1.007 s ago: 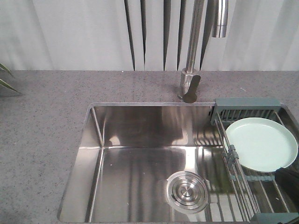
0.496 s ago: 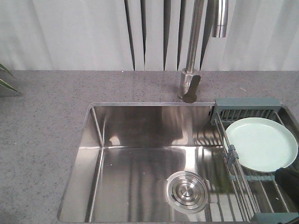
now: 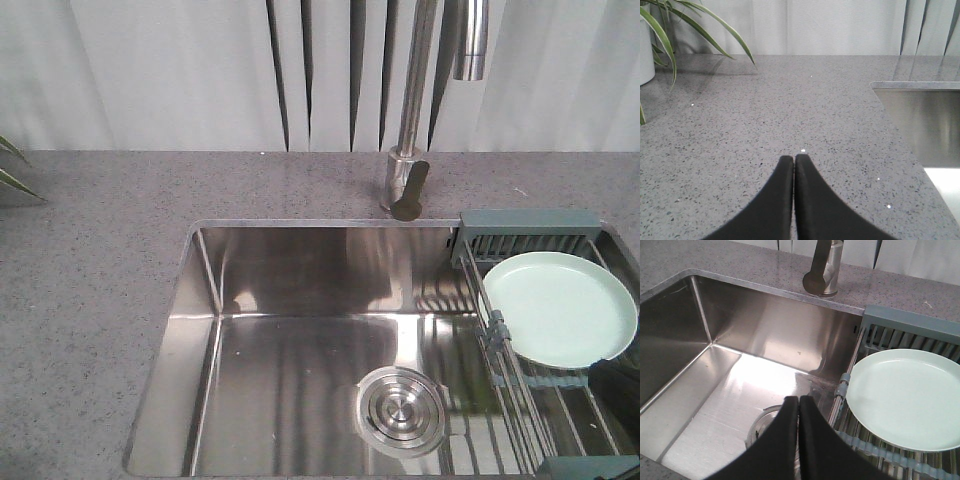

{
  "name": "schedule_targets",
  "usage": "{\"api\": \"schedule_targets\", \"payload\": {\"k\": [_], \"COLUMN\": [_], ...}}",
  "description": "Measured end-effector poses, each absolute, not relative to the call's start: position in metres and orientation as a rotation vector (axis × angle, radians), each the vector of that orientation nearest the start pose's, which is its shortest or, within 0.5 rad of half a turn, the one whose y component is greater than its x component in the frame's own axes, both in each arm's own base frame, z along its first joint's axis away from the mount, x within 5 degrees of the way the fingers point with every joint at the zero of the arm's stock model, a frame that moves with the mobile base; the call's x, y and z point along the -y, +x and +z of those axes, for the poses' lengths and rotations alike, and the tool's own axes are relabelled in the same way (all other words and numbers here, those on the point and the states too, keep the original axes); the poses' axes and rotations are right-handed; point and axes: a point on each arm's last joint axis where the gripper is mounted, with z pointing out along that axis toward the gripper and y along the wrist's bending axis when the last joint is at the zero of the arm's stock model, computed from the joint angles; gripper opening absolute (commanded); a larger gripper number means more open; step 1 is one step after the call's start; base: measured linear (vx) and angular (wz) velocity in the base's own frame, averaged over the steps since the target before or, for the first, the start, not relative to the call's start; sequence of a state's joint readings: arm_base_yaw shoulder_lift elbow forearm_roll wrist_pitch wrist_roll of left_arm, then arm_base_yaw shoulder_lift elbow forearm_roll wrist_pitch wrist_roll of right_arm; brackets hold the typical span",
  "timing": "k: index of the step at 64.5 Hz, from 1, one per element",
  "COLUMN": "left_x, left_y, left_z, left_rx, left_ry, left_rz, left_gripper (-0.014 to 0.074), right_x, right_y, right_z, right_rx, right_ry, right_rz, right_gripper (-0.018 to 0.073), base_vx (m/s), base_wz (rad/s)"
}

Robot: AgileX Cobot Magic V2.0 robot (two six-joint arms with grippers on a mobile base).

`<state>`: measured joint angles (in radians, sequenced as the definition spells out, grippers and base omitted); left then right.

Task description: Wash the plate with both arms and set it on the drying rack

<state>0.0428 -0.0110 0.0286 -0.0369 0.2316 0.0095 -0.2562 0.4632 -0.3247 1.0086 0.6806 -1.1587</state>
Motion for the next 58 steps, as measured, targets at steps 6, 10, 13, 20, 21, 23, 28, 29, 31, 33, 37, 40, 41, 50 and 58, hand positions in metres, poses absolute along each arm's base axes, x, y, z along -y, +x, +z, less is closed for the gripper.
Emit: {"api": "schedule_targets", "payload": {"k": [6, 10, 13, 20, 21, 23, 28, 29, 31, 33, 37, 40, 41, 50, 58], "left_x": [-0.002, -0.002, -0.002, -0.002, -0.002, -0.002, -0.002, -0.002, -0.002, -0.002, -0.002, -0.002, -0.002, -0.002, -0.002], "left_y": [0.056, 0.056, 0.056, 0.056, 0.056, 0.056, 0.056, 0.056, 0.056, 0.056, 0.056, 0.056, 0.056, 0.056, 0.056], "left_z": [0.183, 0.183, 0.183, 0.183, 0.183, 0.183, 0.183, 0.183, 0.183, 0.183, 0.183, 0.183, 0.183, 0.183, 0.183], "left_rx": [-1.732, -1.732, -1.732, -1.732, -1.733, -1.733, -1.733, -1.733, -1.733, -1.733, -1.733, -1.733, -1.733, -1.733, -1.733], "left_ry": [-0.054, -0.055, -0.056, -0.056, -0.056, -0.056, -0.056, -0.056, -0.056, -0.056, -0.056, -0.056, -0.056, -0.056, -0.056], "left_rz": [0.005, 0.004, 0.003, 0.003, 0.003, 0.003, 0.003, 0.003, 0.003, 0.003, 0.003, 0.003, 0.003, 0.003, 0.003], "left_gripper": [-0.0007, -0.0007, -0.0007, -0.0007, -0.0007, -0.0007, -0.0007, -0.0007, -0.0007, -0.0007, -0.0007, -0.0007, -0.0007, -0.0007, -0.0007], "right_x": [-0.025, -0.025, -0.025, -0.025, -0.026, -0.026, -0.027, -0.027, -0.026, -0.025, -0.022, -0.019, -0.018, -0.01, -0.006], "right_y": [0.095, 0.095, 0.095, 0.095, 0.095, 0.094, 0.091, 0.09, 0.088, 0.086, 0.08, 0.076, 0.075, 0.065, 0.059], "right_z": [0.259, 0.259, 0.259, 0.255, 0.254, 0.25, 0.236, 0.233, 0.228, 0.224, 0.212, 0.205, 0.203, 0.188, 0.19], "right_rx": [-1.929, -1.928, -1.928, -1.932, -1.931, -1.935, -1.952, -1.952, -1.95, -1.942, -1.913, -1.884, -1.877, -1.774, -1.678], "right_ry": [-0.359, -0.358, -0.358, -0.36, -0.365, -0.369, -0.352, -0.343, -0.315, -0.279, -0.189, -0.137, -0.135, -0.044, 0.0], "right_rz": [0.226, 0.227, 0.227, 0.224, 0.219, 0.217, 0.216, 0.216, 0.215, 0.219, 0.214, 0.205, 0.19, 0.157, 0.148], "right_gripper": [-0.0001, -0.0001, -0.0001, -0.0001, -0.0001, -0.0001, -0.0001, -0.0001, -0.0001, -0.0001, -0.0001, -0.0001, -0.0001, -0.0001, -0.0001], "base_vx": [0.0, 0.0, 0.0, 0.0, 0.0, 0.0, 0.0, 0.0, 0.0, 0.0, 0.0, 0.0, 0.0, 0.0, 0.0], "base_wz": [0.0, 0.0, 0.0, 0.0, 0.0, 0.0, 0.0, 0.0, 0.0, 0.0, 0.0, 0.0, 0.0, 0.0, 0.0]}}
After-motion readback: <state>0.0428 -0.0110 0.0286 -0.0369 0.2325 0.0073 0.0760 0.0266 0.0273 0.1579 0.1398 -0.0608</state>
